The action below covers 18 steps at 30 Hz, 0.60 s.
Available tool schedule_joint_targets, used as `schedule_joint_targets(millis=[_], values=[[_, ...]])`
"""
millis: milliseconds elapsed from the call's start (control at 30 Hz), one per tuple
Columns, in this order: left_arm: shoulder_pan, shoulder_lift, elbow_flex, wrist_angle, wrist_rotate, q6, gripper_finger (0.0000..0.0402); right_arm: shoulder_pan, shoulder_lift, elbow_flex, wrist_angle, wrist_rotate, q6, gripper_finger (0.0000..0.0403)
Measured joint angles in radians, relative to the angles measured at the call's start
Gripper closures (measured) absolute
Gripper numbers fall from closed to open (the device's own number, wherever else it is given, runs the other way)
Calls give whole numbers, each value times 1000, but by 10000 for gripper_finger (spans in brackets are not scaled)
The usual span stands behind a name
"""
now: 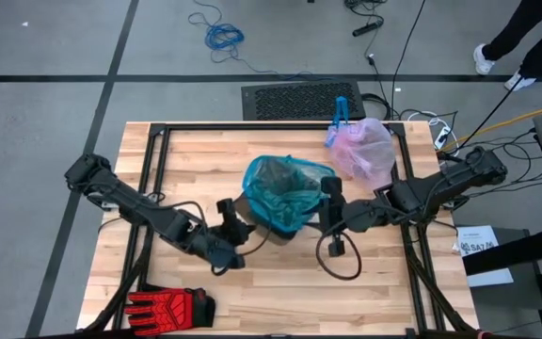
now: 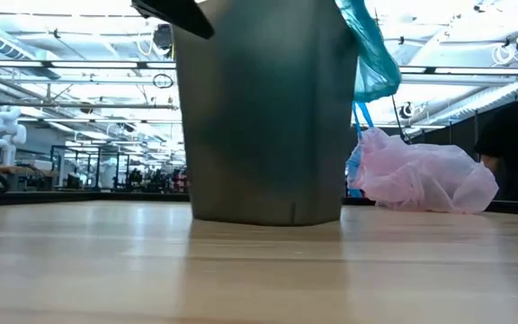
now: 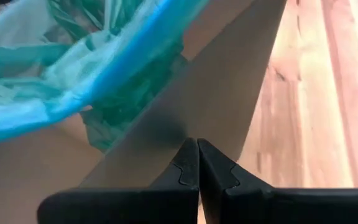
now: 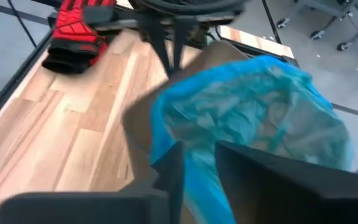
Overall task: Place trash/remove bag and relplace
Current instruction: Insert a new trash bag into the trash bin
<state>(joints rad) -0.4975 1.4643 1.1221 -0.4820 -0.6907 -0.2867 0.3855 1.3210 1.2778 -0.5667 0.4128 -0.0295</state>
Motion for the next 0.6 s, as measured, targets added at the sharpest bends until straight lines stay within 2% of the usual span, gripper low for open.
schedule_joint_targets(millis=[200, 333, 467, 600], values=[[51, 0, 0, 50, 2, 62, 401, -2, 29, 0, 11, 0, 14, 234], [73, 0, 0, 57, 2, 63, 401, -23, 65, 0, 6, -37, 18, 207], [82, 0, 0, 58, 2, 62, 401, -41, 91, 0, 13, -67, 35, 221], [88, 0, 0, 58, 3, 61, 401, -45, 105, 0, 27, -20, 29, 296]])
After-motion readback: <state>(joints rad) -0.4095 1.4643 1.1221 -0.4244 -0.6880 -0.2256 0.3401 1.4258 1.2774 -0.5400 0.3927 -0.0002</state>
